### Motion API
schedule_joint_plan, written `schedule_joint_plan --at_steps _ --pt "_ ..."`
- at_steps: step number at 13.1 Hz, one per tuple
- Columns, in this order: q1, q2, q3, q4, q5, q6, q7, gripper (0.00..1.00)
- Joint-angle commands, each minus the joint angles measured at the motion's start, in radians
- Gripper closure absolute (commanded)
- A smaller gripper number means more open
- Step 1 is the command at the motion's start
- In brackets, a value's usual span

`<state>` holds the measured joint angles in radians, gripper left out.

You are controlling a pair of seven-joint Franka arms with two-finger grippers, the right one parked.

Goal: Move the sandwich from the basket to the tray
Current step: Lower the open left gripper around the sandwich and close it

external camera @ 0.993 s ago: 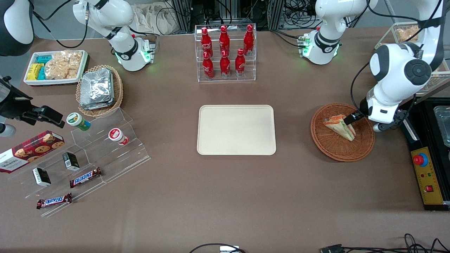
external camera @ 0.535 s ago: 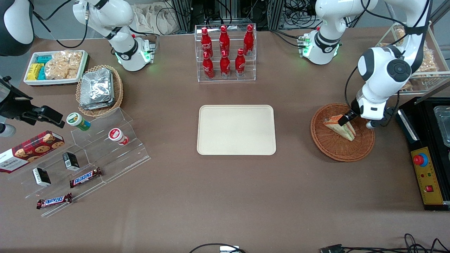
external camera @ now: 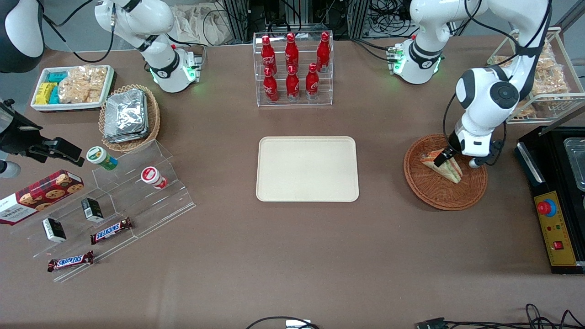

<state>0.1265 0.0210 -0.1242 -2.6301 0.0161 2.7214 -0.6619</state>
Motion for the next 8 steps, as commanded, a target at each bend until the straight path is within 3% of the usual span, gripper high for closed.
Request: schedule_joint_plan --at_steps 1,2,4,5,8 --pt "0.001 0.023 -0.002 -0.016 0.007 0.06 -0.024 0.0" --pt "-0.001 0.028 -0.002 -0.016 0.005 0.06 -0.024 0.12" --pt "0.001 0.028 -0.002 -0.016 0.007 0.058 -0.022 0.96" --pt "0.001 0.028 -0.002 -0.014 0.007 0.058 -0.021 1.0" --pt "-0.001 0.002 -0.002 -0.005 0.007 0.043 -0.013 1.0"
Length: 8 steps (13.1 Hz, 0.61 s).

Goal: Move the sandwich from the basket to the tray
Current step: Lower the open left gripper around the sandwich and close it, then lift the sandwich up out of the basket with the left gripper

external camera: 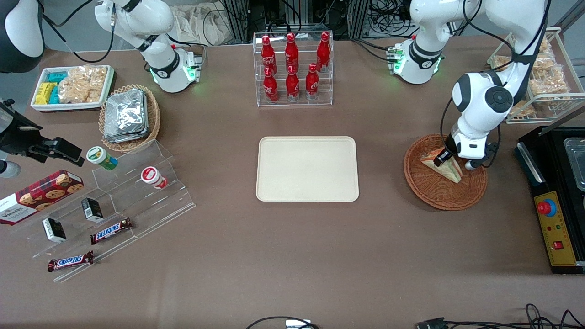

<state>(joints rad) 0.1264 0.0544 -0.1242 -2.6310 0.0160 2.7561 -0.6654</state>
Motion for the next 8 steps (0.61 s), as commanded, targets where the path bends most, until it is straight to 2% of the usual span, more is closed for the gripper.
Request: schedule_joint_plan --at_steps 1,4,8 --pt "-0.004 -0.054 -0.003 0.005 0.007 -0.031 -0.006 1.0" --pt "-0.01 -0.14 -0.008 0.055 0.01 -0.189 0.067 1.0" --pt "-0.014 -0.225 -0.015 0.144 0.009 -0.404 0.306 1.0"
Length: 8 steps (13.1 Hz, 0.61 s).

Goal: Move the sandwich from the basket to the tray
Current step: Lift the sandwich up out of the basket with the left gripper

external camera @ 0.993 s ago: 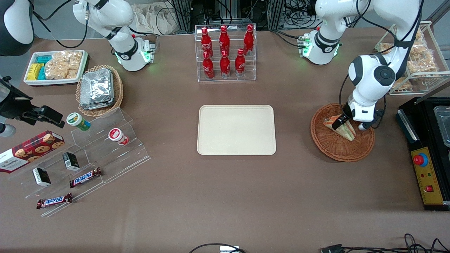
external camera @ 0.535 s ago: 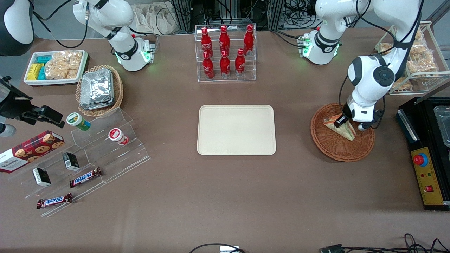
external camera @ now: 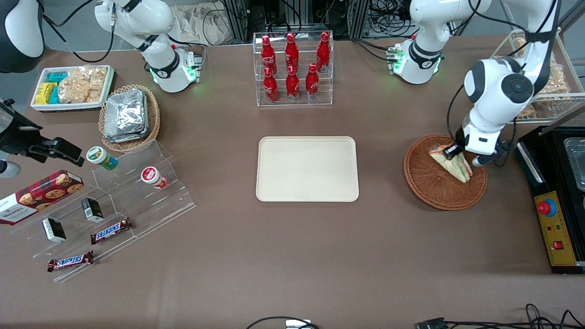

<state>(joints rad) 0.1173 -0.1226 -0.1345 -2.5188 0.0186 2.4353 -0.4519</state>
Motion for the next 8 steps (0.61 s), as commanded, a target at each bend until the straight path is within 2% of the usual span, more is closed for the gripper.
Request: schedule_joint_plan --at_steps 1,5,8 --pt "-0.005 -0.061 -0.025 0.043 0.004 -0.11 0.169 1.0" --pt "-0.005 -0.133 -0.092 0.046 0.006 -0.142 0.43 1.0" --pt "-0.005 -0.178 -0.173 0.048 0.003 -0.17 0.434 1.0"
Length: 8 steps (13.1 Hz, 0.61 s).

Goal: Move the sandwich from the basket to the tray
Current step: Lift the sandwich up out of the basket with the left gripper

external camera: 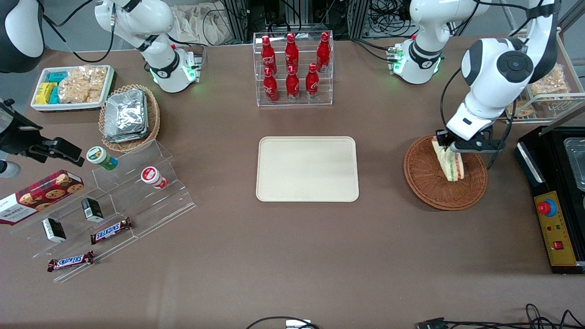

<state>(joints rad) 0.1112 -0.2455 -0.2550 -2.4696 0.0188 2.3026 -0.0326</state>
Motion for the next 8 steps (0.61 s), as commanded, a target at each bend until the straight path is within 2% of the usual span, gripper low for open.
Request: schedule_joint_plan --at_steps 1,4,6,8 --pt "0.001 -0.057 -0.103 -0.002 -0.008 -0.037 0.002 1.0" --pt "-0.001 -0.049 -0.219 0.011 -0.02 -0.023 -0.13 1.0" --pt "-0.025 -0.04 -0.26 0.027 -0.106 -0.019 -0.135 1.0" --pt "-0.038 -0.015 -0.294 0.043 -0.132 -0.003 -0.145 1.0"
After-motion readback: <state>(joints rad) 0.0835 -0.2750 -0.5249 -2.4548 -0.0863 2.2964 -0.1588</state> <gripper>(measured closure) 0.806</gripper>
